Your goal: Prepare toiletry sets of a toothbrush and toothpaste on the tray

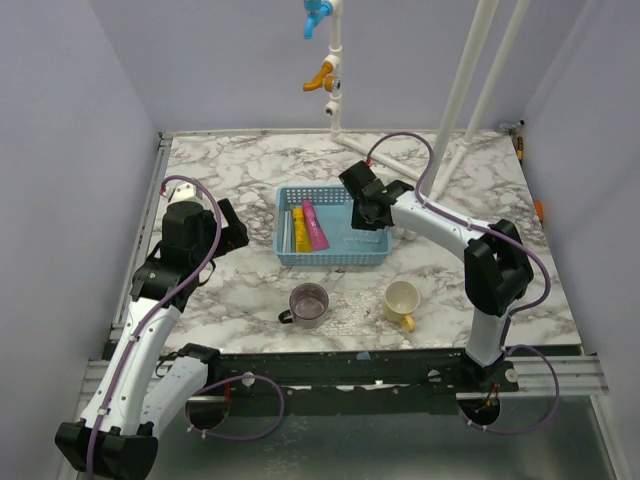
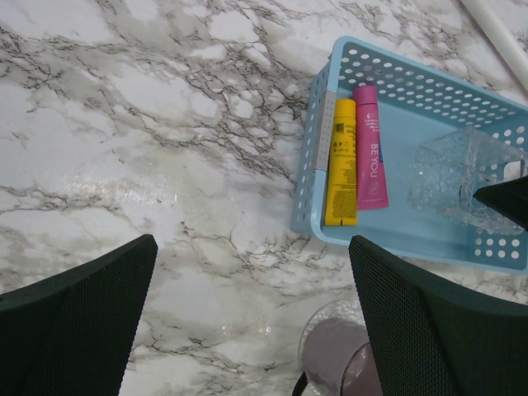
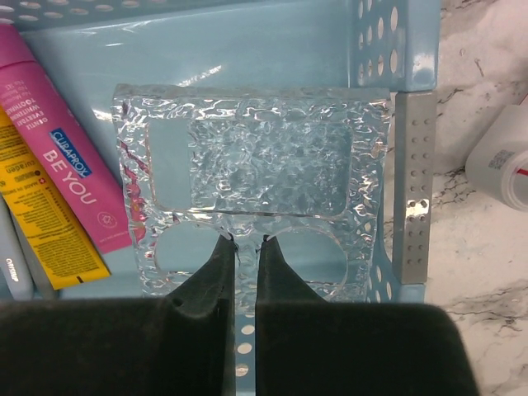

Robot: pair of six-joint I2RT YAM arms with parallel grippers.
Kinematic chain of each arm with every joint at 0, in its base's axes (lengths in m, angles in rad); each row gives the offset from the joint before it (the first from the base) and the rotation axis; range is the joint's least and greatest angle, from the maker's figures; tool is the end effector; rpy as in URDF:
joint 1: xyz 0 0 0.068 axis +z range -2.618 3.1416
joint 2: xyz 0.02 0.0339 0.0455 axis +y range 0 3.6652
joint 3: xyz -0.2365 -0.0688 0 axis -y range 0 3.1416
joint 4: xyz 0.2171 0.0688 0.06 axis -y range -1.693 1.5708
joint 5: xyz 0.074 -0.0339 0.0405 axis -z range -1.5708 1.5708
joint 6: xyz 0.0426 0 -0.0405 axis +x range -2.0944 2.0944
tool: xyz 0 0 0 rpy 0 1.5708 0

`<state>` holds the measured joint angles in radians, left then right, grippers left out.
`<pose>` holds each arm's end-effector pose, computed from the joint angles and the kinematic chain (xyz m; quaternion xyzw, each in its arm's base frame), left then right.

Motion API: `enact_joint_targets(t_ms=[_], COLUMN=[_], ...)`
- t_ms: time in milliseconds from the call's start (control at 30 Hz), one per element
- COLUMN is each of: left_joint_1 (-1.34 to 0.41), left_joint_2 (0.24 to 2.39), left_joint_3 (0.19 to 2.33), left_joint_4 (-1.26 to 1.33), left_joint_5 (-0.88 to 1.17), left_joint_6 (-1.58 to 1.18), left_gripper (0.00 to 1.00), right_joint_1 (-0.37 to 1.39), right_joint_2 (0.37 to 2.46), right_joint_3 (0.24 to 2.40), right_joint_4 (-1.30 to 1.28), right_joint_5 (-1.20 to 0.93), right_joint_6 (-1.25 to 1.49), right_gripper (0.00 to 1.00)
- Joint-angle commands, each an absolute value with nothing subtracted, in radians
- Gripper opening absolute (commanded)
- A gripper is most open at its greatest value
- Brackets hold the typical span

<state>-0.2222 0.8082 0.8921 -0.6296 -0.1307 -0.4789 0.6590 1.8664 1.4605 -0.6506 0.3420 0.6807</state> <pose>0.1644 -0.0315 0.3022 -0.1431 0.8584 -0.1146 0.4791 0.2998 0.2142 0.2098 0.0536 0.9525 0.0266 0.2986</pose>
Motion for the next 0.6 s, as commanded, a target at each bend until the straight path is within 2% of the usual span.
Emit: enact_joint_targets(t_ms=[0,567], left_joint_1=[-0.216,-0.216], left_joint_2=[0.796,0.798], left_joint_3=[0.916,0.916], left_joint_4=[-0.617,-0.616], left_joint_5=[-0.110,-0.104], left_joint_6=[-0.486,-0.489], left_gripper=[0.99,0.99], right_joint_1=[0.656,0.702], right_joint_2=[1.867,1.743], right_joint_3=[1.530,1.638], right_joint_4=[-0.673,-0.791], right_joint_5=[0.359,0.409], right_joint_6=[0.661,0.632], right_gripper=[0.01,0.01])
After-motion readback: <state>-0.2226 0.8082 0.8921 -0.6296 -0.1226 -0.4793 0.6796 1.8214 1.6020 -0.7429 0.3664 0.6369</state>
